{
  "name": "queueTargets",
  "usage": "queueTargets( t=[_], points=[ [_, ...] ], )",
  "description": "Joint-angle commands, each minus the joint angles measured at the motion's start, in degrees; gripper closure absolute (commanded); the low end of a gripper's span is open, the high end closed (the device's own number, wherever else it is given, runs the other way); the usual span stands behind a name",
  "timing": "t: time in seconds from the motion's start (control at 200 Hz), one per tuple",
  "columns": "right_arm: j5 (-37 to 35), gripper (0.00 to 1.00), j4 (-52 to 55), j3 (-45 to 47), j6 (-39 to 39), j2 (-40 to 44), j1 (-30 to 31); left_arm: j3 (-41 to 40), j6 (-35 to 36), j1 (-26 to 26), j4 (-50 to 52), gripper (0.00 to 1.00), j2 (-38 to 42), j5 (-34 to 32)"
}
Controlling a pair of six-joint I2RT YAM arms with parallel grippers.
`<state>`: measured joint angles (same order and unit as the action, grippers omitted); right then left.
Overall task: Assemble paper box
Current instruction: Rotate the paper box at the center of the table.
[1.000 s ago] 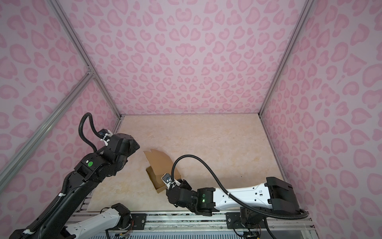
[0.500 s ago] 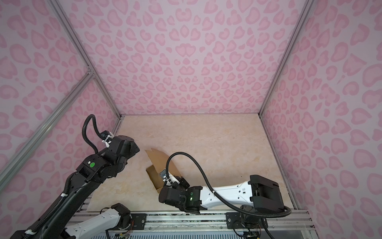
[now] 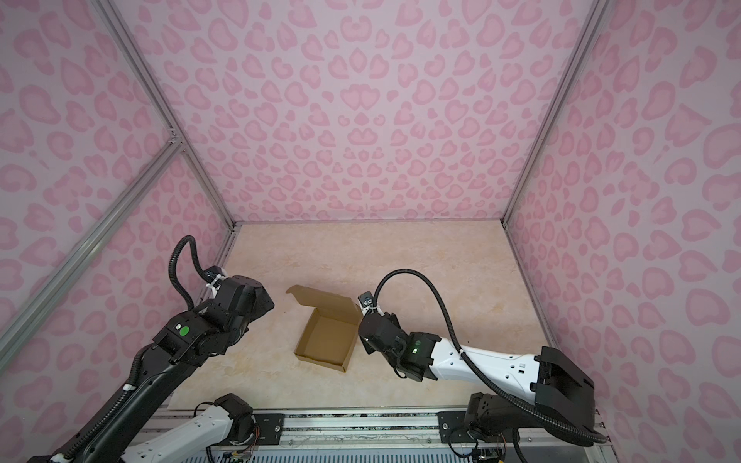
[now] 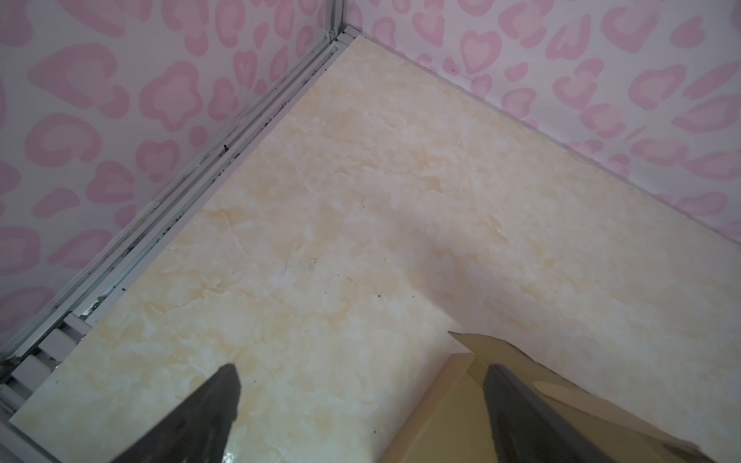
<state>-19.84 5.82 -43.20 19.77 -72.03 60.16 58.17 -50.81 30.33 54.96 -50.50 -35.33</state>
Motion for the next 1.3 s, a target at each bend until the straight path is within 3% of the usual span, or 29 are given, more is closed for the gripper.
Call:
queueTargets(
  t=[0.0, 0.345, 0.455, 0.575, 0.75, 0.9, 1.15, 1.295],
  points=[
    [12.10, 0.80, -4.88, 1.09, -2.65, 1.01, -4.61, -4.75, 2.48, -0.09, -4.05, 0.03, 3.60, 3.46],
    [25.39, 0.75, -7.95, 2.28, -6.26, 0.61, -11.94, -19.61, 3.07, -0.09, -6.80, 0.00, 21.42, 10.49],
    [31.49, 0.73, -12.33, 5.58, -0.07, 2.54, -16.40, -22.99, 0.40, -0.09, -7.55, 0.00, 24.36, 10.32],
    [32.94, 0.72, -12.77, 6.80, 2.95, 5.18, -18.08, -24.56, -0.89, -0.09, -9.39, 0.03, 23.18, 6.62],
    [29.56, 0.71, -8.45, 5.61, 7.22, 8.43, -18.29, -25.81, 0.75, -0.09, -14.35, 0.05, 17.47, 5.58],
    [31.62, 0.70, -7.36, 7.35, 1.23, 10.18, -17.97, -26.11, 1.26, -0.09, -15.07, 0.05, 14.12, 6.34],
    [31.15, 0.68, -7.03, 12.70, -3.50, 11.91, -17.18, -28.79, 0.28, -0.09, -14.53, 0.05, 19.87, 8.20],
    [24.51, 0.64, -14.85, 17.60, -10.10, 13.06, -9.65, -30.38, 0.09, -0.14, -14.55, 0.04, 22.87, 9.38]
  ],
)
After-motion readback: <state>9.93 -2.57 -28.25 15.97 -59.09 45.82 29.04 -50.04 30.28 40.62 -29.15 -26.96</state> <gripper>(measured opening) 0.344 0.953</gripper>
